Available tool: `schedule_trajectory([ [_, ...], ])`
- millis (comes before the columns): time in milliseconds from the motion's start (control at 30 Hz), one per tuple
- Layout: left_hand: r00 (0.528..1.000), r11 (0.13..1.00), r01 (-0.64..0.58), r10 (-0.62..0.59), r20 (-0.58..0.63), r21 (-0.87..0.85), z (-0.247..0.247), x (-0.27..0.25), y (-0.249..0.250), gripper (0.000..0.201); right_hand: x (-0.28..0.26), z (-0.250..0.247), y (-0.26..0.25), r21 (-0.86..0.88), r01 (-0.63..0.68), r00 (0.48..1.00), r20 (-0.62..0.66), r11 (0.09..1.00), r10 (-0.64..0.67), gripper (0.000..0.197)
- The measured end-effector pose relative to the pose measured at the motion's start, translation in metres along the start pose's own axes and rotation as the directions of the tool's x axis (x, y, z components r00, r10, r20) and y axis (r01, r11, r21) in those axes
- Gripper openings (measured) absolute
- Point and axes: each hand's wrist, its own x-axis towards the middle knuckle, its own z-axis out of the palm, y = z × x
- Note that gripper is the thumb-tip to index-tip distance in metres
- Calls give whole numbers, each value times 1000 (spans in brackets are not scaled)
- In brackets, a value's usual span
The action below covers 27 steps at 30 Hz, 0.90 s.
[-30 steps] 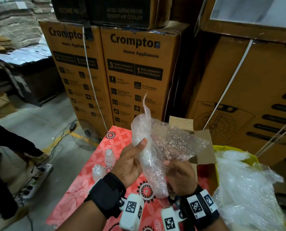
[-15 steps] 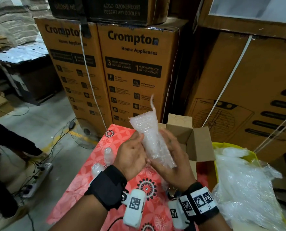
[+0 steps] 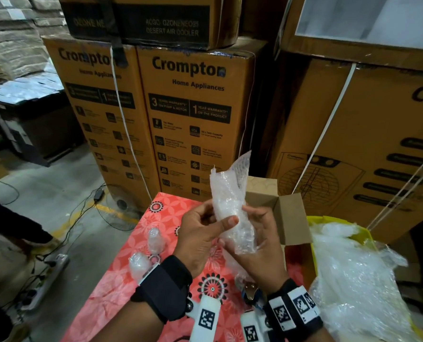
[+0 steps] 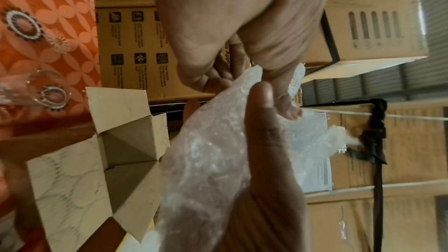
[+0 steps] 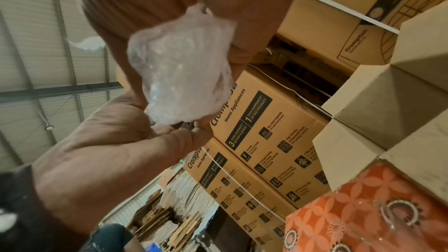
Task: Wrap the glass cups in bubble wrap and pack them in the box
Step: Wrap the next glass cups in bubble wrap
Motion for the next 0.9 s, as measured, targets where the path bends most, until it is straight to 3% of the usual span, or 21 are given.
schedule_trajectory([
  [133,998,998,-55,55,-9,25,5,2,-1,61,-1,-5,-2,-38,24,993,-113,999,-28,63],
  [233,987,990,-134,137,-86,40,4,7,6,57,-5,-8,-5,-63,-15,983,-185,998,3,61],
  [400,913,933,-296,340,-228,206,-11,21,24,49,-16,-27,3,-121,-84,954,-295,989,45,69],
  [500,883,923,-306,367,-291,233,-20,24,34,52,-20,-33,0,-163,-105,926,-375,981,36,70],
  [600,872,916,-316,383,-304,247,-26,26,37,42,-22,-35,-5,-151,-113,914,-404,982,43,74],
  [700,881,919,-316,377,-288,235,-25,24,35,30,-23,-35,-9,-136,-120,915,-399,983,57,72],
  [900,889,917,-308,372,-267,254,-23,21,31,28,-25,-30,-17,-178,-96,924,-383,979,21,69],
])
